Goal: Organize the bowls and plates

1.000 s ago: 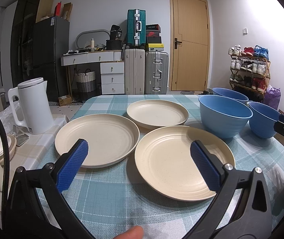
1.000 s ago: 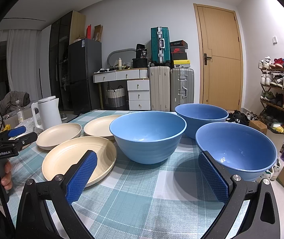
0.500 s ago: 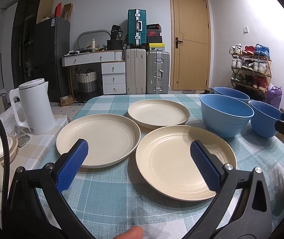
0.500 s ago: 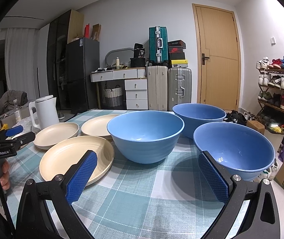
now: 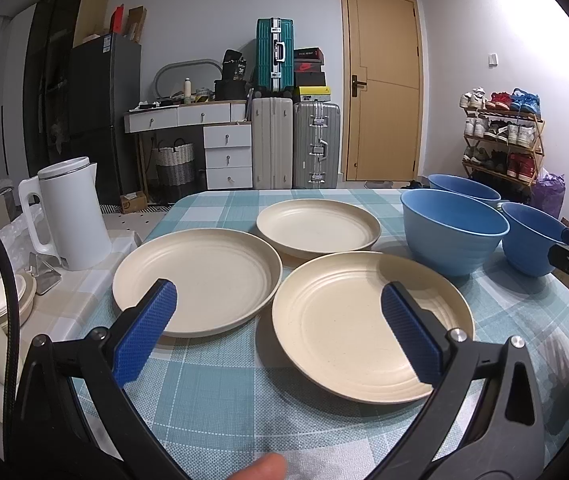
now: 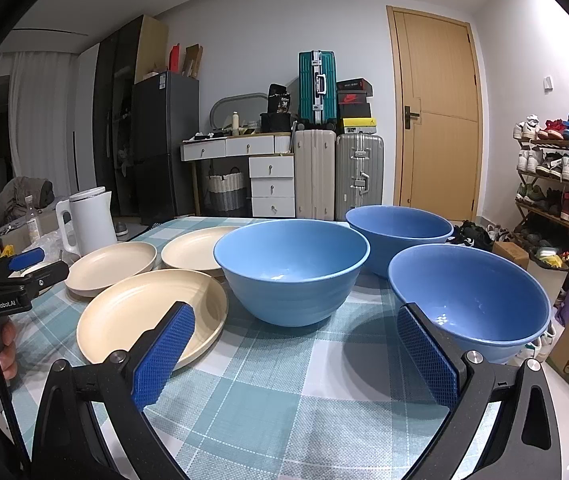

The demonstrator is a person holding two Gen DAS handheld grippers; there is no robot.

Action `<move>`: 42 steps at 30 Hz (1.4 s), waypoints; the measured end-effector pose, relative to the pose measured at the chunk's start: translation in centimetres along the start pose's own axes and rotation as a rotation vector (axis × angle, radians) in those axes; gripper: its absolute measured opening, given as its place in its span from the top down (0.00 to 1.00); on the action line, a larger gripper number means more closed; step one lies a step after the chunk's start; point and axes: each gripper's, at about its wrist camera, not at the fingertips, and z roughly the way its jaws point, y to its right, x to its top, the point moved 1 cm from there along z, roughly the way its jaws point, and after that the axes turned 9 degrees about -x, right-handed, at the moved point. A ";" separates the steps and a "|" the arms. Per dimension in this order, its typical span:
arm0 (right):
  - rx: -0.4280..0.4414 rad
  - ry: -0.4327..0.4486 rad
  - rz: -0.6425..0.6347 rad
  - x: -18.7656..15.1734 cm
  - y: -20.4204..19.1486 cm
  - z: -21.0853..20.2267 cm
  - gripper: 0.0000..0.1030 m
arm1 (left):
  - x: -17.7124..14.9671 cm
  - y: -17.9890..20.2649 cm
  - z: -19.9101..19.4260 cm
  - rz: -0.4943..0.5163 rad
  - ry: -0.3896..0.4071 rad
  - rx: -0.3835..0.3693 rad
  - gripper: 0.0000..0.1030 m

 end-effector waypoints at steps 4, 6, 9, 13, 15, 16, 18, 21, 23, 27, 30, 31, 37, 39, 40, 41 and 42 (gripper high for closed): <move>0.012 -0.013 0.005 0.2 0.0 0.1 0.00 | 0.1 0.2 0.0 0.003 -0.002 0.003 0.01; 0.012 -0.011 -0.003 0.5 -0.3 0.2 0.00 | 0.3 0.4 -0.1 0.006 -0.003 0.005 0.01; 0.025 -0.018 -0.004 0.9 -0.7 0.2 0.00 | 0.6 0.4 -0.3 0.001 -0.004 0.015 0.01; 0.032 -0.035 -0.020 1.6 -1.5 0.5 0.00 | 1.3 -0.1 -0.7 -0.017 -0.022 0.001 0.01; 0.041 -0.042 -0.028 1.8 -2.0 0.6 0.00 | 1.5 -0.5 -1.0 -0.028 -0.023 0.001 0.01; 0.053 -0.047 -0.025 2.0 -2.2 0.6 0.00 | 1.7 -0.8 -1.2 -0.034 -0.022 0.000 0.01; 0.071 -0.058 -0.022 2.5 -2.8 0.7 0.00 | 2.0 -1.2 -1.3 -0.041 -0.034 0.005 0.01; 0.080 -0.065 -0.036 3.1 -3.5 0.9 0.00 | 2.4 -1.8 -1.5 -0.043 -0.047 0.024 0.01; 0.086 -0.065 -0.044 3.6 -4.1 1.0 0.00 | 2.7 -2.1 -1.5 -0.046 -0.053 0.035 0.01; 0.107 -0.076 -0.054 4.5 -5.3 1.6 0.00 | 3.2 -3.1 -1.5 -0.059 -0.067 0.057 0.01; 0.125 -0.080 -0.060 5.3 -6.2 2.0 0.00 | 3.4 -3.8 -1.3 -0.056 -0.081 0.079 0.01; 0.128 -0.085 -0.064 5.6 -6.6 2.2 0.00 | 3.4 -4.1 -1.1 -0.059 -0.087 0.084 0.01; 0.152 -0.110 -0.081 7.2 -9.3 3.5 0.00 | 3.7 -6.3 -0.5 -0.090 -0.112 0.098 0.01; 0.171 -0.119 -0.082 7.7 -10.3 4.1 0.00 | 3.9 -7.0 -0.3 -0.093 -0.122 0.104 0.01; 0.179 -0.128 -0.082 7.9 -10.5 4.4 0.00 | 4.0 -7.3 -0.1 -0.092 -0.129 0.106 0.01; 0.192 -0.140 -0.084 8.1 -11.0 4.8 0.00 | 4.2 -7.6 0.1 -0.090 -0.137 0.109 0.01; 0.199 -0.146 -0.086 8.2 -11.5 5.2 0.00 | 4.3 -7.9 0.3 -0.090 -0.146 0.114 0.01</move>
